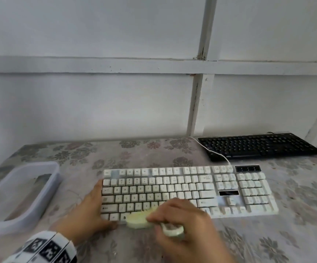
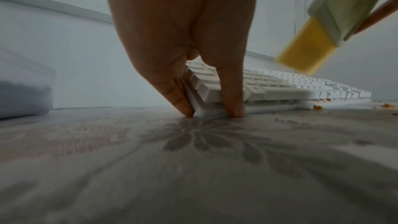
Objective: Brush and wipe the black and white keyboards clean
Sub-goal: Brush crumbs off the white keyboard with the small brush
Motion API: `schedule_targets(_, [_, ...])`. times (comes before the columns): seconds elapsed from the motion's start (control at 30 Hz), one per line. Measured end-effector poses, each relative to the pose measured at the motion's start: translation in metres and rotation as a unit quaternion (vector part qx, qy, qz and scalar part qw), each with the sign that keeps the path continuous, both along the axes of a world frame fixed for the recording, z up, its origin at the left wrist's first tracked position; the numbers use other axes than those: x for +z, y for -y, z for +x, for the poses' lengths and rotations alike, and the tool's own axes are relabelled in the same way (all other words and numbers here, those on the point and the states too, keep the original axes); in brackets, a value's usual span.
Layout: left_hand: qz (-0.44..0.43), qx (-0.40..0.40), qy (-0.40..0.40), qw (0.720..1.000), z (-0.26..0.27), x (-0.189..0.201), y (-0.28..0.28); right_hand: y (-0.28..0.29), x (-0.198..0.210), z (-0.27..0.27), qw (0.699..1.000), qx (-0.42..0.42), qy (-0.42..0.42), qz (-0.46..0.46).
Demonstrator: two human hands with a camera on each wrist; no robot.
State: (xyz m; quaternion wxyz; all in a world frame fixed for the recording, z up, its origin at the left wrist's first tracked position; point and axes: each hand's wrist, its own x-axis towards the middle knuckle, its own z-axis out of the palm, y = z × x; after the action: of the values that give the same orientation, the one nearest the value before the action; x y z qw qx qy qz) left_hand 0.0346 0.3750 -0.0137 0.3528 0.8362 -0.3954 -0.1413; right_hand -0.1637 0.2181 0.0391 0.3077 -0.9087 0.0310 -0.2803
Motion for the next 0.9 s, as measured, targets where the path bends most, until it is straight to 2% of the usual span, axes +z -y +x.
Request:
schedule_targets(0.1, [-0.009,0.015,0.008,1.0,-0.001,-0.001,0.0,-0.034,-0.019,0.014,0.996,0.027,-0.025,-0.081])
schedule_targets(0.2, [-0.005,0.01,0.034,0.999,-0.001,-0.002,0.0,-0.054,-0.022,0.018,0.986,-0.011,-0.065,-0.15])
schedule_targets(0.33, [-0.007,-0.001,0.033,0.999,-0.002,0.002,0.0,-0.054,-0.037,0.02,0.983,-0.051,-0.004,-0.175])
schedule_targets(0.4, [-0.011,-0.008,0.029,0.999,-0.003,0.004,0.0,-0.048,-0.044,0.016,0.984,-0.061,0.028,-0.165])
schedule_targets(0.57, [0.02,-0.001,0.028,0.999,-0.002,0.003,-0.001,-0.029,-0.046,-0.001,0.99,-0.115,0.02,-0.081])
schedule_targets(0.67, [0.028,0.01,0.036,0.999,-0.001,0.001,-0.001,-0.028,-0.039,-0.007,0.984,-0.154,0.036,-0.077])
schedule_targets(0.9, [0.021,0.002,0.026,0.999,0.003,-0.004,-0.002,-0.038,-0.05,-0.002,0.99,-0.093,0.031,-0.099])
